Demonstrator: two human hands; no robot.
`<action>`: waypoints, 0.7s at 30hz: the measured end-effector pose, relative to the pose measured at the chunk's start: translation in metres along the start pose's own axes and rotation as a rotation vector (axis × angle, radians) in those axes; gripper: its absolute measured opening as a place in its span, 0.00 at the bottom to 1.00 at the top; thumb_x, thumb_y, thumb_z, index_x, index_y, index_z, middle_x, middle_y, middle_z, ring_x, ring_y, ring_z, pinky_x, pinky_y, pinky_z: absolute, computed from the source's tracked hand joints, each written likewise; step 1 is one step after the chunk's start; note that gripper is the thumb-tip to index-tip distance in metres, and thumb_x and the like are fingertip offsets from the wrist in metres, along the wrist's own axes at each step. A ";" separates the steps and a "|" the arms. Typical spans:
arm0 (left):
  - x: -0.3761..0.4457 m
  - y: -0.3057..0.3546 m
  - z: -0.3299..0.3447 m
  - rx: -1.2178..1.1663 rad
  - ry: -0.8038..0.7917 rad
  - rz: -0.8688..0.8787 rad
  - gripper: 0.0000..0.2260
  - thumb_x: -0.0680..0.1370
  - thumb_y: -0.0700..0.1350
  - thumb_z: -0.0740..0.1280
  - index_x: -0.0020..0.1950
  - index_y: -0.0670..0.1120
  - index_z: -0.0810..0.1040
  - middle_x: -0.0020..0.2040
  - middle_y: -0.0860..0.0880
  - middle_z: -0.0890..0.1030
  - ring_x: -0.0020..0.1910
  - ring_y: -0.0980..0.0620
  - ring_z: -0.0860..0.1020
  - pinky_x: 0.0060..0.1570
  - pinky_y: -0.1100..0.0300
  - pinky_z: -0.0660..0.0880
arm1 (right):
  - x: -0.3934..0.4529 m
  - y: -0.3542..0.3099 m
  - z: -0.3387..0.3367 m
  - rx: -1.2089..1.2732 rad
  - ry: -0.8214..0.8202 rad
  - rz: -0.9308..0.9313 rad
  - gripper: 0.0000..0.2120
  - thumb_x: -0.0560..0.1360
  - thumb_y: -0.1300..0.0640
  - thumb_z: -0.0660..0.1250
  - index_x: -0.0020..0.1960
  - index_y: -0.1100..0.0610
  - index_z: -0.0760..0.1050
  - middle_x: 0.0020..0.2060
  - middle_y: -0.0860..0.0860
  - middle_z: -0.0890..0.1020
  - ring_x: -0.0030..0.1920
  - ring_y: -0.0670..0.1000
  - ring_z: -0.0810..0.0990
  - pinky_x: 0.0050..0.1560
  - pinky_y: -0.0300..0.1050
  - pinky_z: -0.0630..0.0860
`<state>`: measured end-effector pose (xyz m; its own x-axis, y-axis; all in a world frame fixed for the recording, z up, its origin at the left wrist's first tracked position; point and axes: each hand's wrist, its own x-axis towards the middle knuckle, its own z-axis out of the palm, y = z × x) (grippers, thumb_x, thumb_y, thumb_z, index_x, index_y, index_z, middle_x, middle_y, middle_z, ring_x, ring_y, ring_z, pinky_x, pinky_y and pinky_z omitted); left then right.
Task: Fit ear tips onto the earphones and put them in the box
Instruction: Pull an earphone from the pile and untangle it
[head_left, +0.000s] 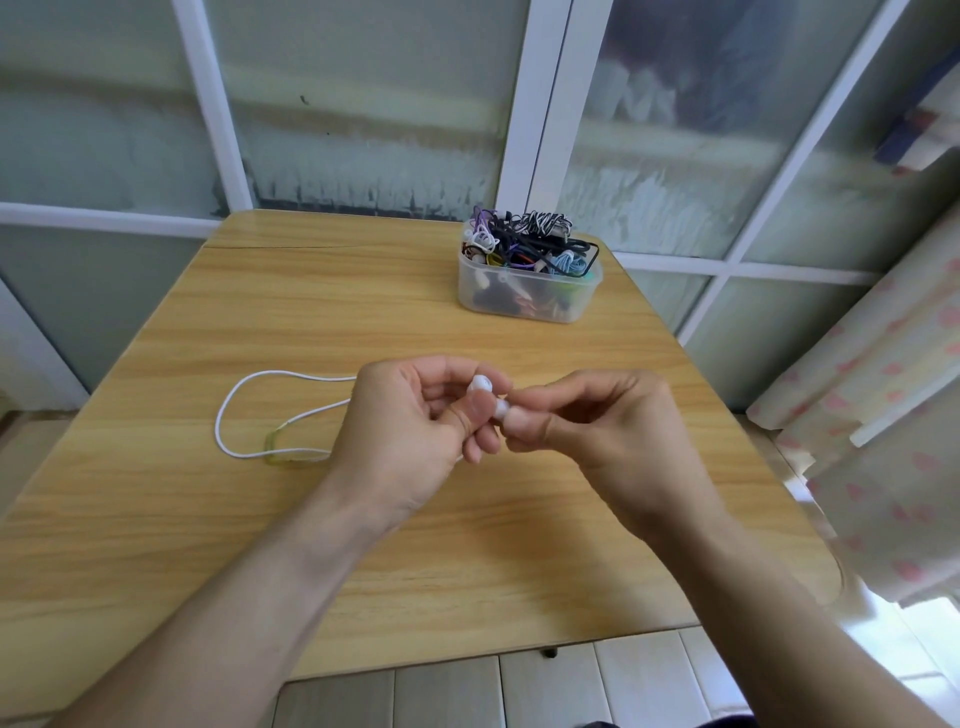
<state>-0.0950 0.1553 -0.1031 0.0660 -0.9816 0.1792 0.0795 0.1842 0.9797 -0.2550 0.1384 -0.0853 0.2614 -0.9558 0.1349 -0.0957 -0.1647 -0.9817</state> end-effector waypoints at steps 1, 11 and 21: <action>-0.001 -0.001 0.003 0.037 0.012 0.046 0.07 0.76 0.31 0.67 0.42 0.41 0.81 0.27 0.49 0.79 0.24 0.54 0.75 0.27 0.64 0.73 | 0.000 0.000 -0.002 0.100 -0.041 0.121 0.05 0.60 0.62 0.77 0.36 0.59 0.85 0.35 0.58 0.85 0.36 0.55 0.85 0.43 0.44 0.83; 0.011 -0.012 0.004 0.266 0.027 0.229 0.10 0.76 0.32 0.68 0.45 0.47 0.81 0.34 0.47 0.81 0.30 0.55 0.78 0.33 0.64 0.74 | 0.013 0.018 0.000 0.559 -0.004 0.421 0.14 0.66 0.62 0.72 0.49 0.67 0.82 0.41 0.59 0.85 0.37 0.50 0.85 0.41 0.39 0.83; 0.033 -0.007 -0.053 0.391 0.187 0.173 0.14 0.80 0.38 0.56 0.48 0.54 0.77 0.41 0.50 0.76 0.36 0.54 0.72 0.39 0.61 0.71 | 0.026 0.021 0.017 0.206 0.047 0.326 0.13 0.80 0.72 0.53 0.53 0.64 0.76 0.37 0.55 0.81 0.31 0.47 0.75 0.31 0.38 0.71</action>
<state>-0.0408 0.1238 -0.1091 0.2263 -0.9056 0.3587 -0.3273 0.2762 0.9037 -0.2333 0.1142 -0.1045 0.2046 -0.9607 -0.1878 0.0296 0.1979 -0.9798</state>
